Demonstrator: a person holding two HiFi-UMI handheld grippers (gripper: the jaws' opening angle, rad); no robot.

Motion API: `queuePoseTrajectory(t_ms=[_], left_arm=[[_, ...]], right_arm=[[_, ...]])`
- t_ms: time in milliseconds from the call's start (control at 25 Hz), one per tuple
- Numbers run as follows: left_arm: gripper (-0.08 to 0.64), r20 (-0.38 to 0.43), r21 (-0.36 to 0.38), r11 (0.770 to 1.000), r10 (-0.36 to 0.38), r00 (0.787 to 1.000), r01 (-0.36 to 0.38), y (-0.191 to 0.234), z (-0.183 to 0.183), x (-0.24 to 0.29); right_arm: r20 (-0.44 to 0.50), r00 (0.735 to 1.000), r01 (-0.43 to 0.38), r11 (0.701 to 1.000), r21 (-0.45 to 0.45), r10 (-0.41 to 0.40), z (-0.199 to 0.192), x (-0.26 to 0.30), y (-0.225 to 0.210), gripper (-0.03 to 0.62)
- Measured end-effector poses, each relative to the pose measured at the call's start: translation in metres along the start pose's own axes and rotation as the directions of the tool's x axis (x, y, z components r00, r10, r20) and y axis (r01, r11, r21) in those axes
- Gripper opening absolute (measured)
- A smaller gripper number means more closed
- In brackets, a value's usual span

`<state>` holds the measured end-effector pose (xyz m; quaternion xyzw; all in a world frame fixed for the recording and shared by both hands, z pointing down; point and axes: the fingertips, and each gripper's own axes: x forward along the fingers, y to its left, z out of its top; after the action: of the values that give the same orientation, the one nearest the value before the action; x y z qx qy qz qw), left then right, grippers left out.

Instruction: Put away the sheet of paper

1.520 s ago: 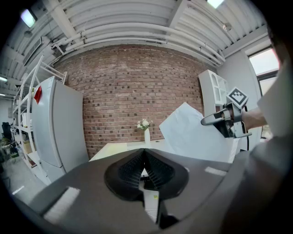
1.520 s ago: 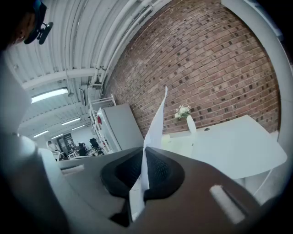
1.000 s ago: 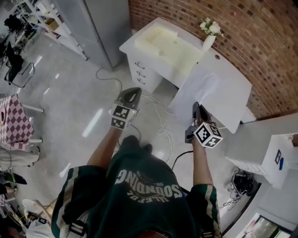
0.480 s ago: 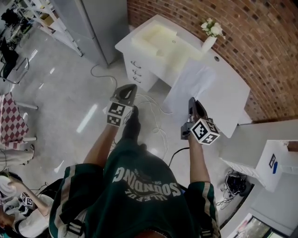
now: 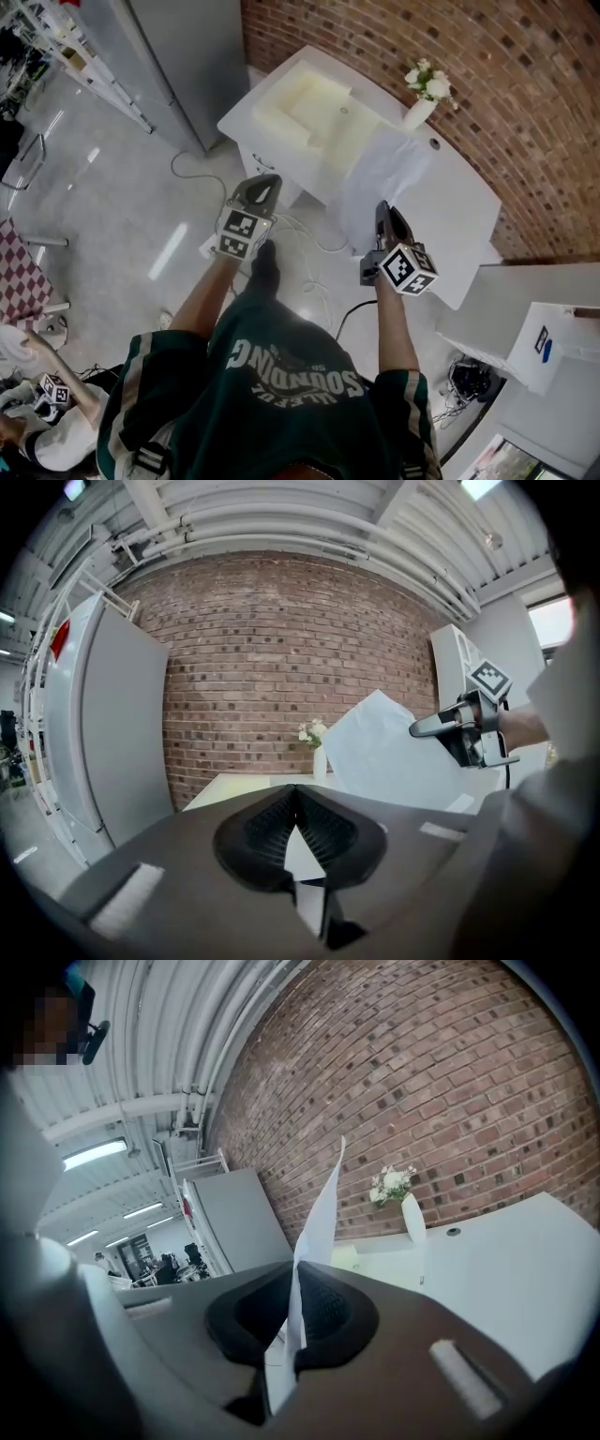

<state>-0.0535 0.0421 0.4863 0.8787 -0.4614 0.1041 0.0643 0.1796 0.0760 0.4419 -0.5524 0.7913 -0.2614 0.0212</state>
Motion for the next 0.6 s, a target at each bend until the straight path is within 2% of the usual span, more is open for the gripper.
queuePoseTrajectory(t_ms=[320,600], left_arm=[[0.011,-0.017,-0.003,0.999,-0.041,0.999,0.041,0.060,0.015,0.068],[0.011,-0.027,-0.016,0.997,-0.072,0.997,0.071,0.100,0.019,0.097]], right_arm=[[-0.007,0.999,0.036,0.999,0.023,-0.036,0.030,0.084,-0.009,0.000],[0.001,0.998,0.059,0.998,0.036,-0.060,0.043,0.140,-0.008,0.000]])
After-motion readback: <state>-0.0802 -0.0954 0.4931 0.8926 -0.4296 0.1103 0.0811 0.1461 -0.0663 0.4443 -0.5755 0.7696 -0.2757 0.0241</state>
